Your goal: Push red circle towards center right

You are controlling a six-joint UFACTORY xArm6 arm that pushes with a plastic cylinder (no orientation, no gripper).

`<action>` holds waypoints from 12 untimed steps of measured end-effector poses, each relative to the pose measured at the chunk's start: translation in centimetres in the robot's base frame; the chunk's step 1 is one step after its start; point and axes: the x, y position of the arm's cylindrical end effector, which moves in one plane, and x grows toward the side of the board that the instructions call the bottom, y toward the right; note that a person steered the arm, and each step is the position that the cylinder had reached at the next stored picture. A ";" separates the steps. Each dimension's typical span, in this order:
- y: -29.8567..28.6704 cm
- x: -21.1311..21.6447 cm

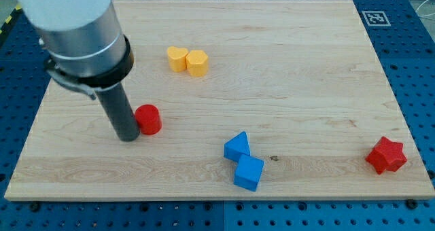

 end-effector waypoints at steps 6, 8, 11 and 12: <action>12.4 -0.4; 18.4 -0.2; 27.0 -4.0; 28.9 -6.7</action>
